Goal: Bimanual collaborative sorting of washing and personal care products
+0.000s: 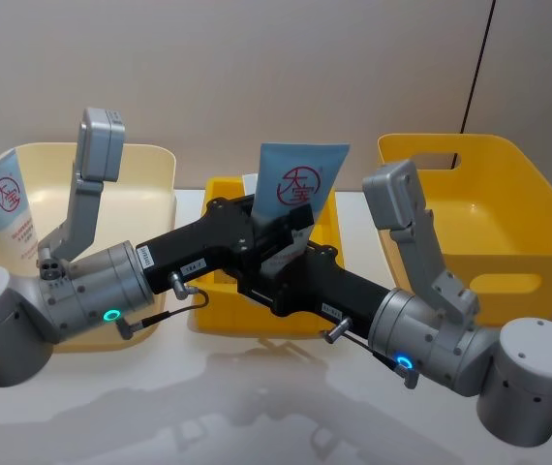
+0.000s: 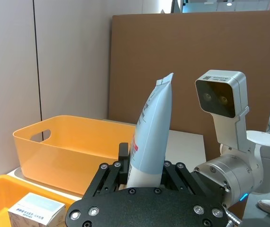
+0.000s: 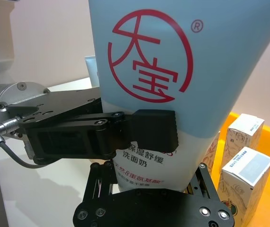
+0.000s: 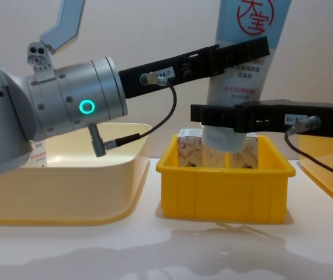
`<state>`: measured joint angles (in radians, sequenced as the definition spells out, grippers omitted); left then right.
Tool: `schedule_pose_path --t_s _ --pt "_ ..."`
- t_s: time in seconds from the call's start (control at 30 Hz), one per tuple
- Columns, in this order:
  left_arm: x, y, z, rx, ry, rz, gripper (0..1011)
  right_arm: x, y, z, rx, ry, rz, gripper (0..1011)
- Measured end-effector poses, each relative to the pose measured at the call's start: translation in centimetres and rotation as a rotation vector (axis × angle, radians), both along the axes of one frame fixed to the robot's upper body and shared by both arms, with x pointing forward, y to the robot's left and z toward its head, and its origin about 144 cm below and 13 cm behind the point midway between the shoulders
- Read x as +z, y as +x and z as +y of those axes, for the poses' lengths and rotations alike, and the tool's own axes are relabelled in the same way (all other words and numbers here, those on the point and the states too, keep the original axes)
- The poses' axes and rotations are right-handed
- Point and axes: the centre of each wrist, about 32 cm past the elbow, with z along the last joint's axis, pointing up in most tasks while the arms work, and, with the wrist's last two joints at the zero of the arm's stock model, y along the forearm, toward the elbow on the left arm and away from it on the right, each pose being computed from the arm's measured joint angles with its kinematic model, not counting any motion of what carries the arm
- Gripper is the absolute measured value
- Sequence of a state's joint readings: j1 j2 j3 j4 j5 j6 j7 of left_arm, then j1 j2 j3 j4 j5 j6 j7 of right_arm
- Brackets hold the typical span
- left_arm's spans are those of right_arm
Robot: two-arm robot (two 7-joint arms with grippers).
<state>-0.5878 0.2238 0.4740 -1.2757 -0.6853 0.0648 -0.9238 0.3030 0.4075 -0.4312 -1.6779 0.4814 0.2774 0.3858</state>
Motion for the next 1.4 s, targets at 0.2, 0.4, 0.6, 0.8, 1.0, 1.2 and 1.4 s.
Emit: schedule_pose_path --t_s 0.2,0.4,0.6,0.8,1.0,1.2,1.4 --pt "0.0 0.0 0.0 -0.002 0.001 0.000 352 0.0 0.1 0.1 0.001 -0.003 0.000 627" --pt "0.0 0.0 -0.1 -0.005 0.001 0.001 539 0.0 0.1 0.2 0.002 -0.005 0.001 617" --pt "0.0 0.0 -0.1 -0.005 0.002 0.001 726 0.1 0.1 0.2 0.003 -0.006 0.000 617" --pt "0.0 0.0 -0.1 -0.005 0.002 0.000 891 0.1 0.1 0.2 0.003 -0.007 0.001 617" --pt "0.0 0.0 -0.1 -0.004 0.002 0.001 1003 0.1 0.1 0.1 0.001 -0.007 0.001 617" --pt "0.0 0.0 -0.1 -0.004 0.001 0.000 1003 0.1 -0.2 -0.4 -0.028 -0.005 -0.005 617" --pt "0.0 0.0 0.0 -0.003 0.001 0.000 1003 0.4 -0.7 -1.4 -0.088 -0.001 -0.017 617"
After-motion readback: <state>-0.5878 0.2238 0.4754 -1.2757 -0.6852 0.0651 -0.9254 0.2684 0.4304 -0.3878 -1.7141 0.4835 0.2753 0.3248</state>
